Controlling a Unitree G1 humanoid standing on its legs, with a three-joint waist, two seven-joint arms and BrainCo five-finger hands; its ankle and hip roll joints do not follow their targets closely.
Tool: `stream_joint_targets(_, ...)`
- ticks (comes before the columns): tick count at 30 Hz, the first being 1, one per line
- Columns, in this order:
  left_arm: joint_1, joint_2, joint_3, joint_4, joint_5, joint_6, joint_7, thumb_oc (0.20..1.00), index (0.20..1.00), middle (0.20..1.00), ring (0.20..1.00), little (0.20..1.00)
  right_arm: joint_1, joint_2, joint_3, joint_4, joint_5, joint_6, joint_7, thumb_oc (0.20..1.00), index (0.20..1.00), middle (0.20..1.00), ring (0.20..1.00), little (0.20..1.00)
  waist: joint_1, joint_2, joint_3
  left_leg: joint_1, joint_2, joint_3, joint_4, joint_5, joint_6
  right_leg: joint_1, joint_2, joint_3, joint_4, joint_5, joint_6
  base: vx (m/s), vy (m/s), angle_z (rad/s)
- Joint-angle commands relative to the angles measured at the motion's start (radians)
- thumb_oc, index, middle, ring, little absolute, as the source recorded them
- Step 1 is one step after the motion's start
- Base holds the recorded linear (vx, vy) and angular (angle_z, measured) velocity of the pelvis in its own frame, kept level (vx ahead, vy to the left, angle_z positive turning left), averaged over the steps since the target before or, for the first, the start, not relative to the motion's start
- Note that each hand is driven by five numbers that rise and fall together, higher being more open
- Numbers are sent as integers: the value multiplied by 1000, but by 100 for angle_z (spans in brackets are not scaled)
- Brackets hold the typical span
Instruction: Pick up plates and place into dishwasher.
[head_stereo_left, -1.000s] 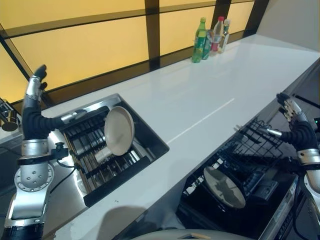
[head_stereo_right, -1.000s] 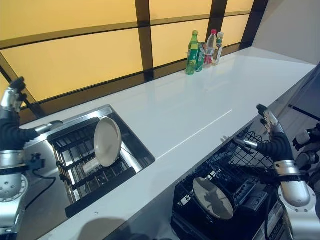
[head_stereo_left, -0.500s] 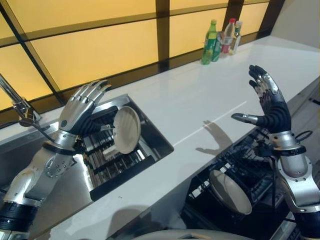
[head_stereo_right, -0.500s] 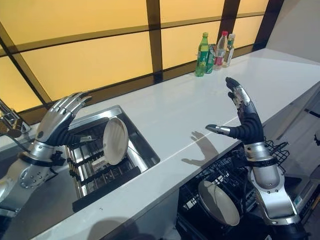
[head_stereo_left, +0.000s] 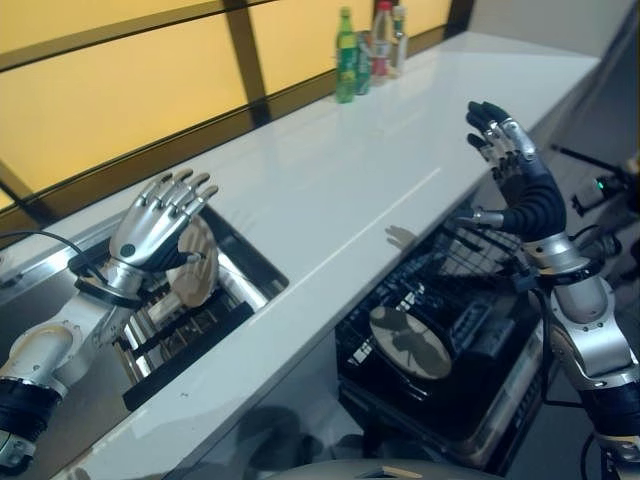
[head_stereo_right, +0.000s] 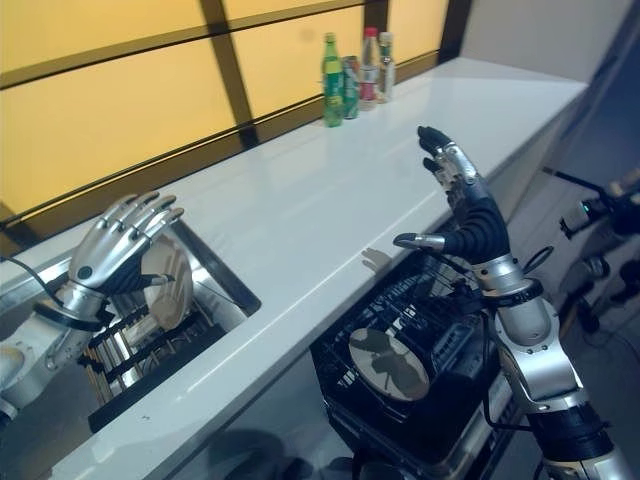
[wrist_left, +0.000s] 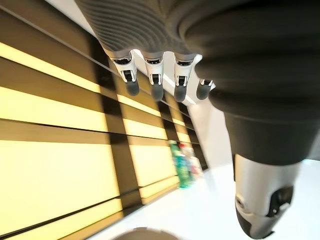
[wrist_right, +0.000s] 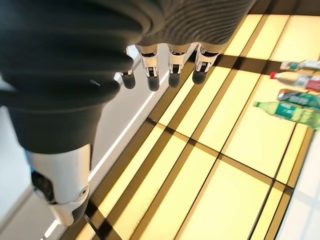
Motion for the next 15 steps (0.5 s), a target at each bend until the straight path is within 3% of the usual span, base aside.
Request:
stream_joint_targets(1, 12, -20, 76, -30, 3, 58, 62, 1000, 1000, 1000, 1000, 1000, -21, -28, -11, -55, 44, -15, 20, 1000, 1000, 1000, 1000, 1000, 7, 26, -42, -104, 64, -42, -33, 231, -6, 170, 11, -81, -62, -59, 71, 83, 182, -63)
stream_joint_targets(3, 12, -20, 75, -30, 3, 58, 63, 1000, 1000, 1000, 1000, 1000, -21, -29, -12, -55, 44, -15, 20, 1000, 1000, 1000, 1000, 1000, 7, 26, -43, -104, 64, -42, -33, 231, -6, 169, 11, -81, -61, -59, 71, 62, 137, -100)
stream_joint_targets(4, -8, -22, 69, -6, 0, 50, 67, 1000, 1000, 1000, 1000, 1000, -4, -49, -22, -46, 68, -30, 38, 1000, 1000, 1000, 1000, 1000, -13, 23, -48, -57, 52, -34, -82, 137, 6, 140, -5, -83, -28, -70, 83, 111, 245, -87)
stream_joint_targets(6, 6, -33, 70, 23, 33, 15, 93, 1000, 1000, 1000, 1000, 1000, 40, -48, -47, -48, 74, -48, 54, 1000, 1000, 1000, 1000, 1000, -21, 23, -47, -42, 46, -30, -89, 108, 8, 123, -17, -90, -13, -68, 91, 131, 291, -30)
stream_joint_targets(8, 16, -38, 61, 55, 60, -19, 117, 1000, 1000, 1000, 1000, 1000, 54, -52, -54, -52, 63, -32, 47, 1000, 1000, 1000, 1000, 1000, -27, 27, -43, -28, 40, -27, -96, 94, 12, 101, -30, -90, 0, -65, 100, 104, 307, -9)
stream_joint_targets(11, 21, -29, 45, 58, 82, -13, 115, 1000, 1000, 1000, 1000, 1000, 53, -54, -42, -56, 50, -24, 47, 1000, 1000, 1000, 1000, 1000, -32, 36, -34, -26, 38, -12, -102, 87, 16, 78, -46, -90, 4, -58, 111, 34, 233, -19)
stream_joint_targets(15, 11, 22, 9, 62, 97, -15, 52, 1000, 1000, 1000, 1000, 1000, 23, -82, -26, -57, 47, -14, 46, 1000, 1000, 1000, 1000, 1000, -31, 44, -14, -39, 36, 4, -103, 80, 23, 50, -66, -89, -1, -41, 131, -34, 174, -9)
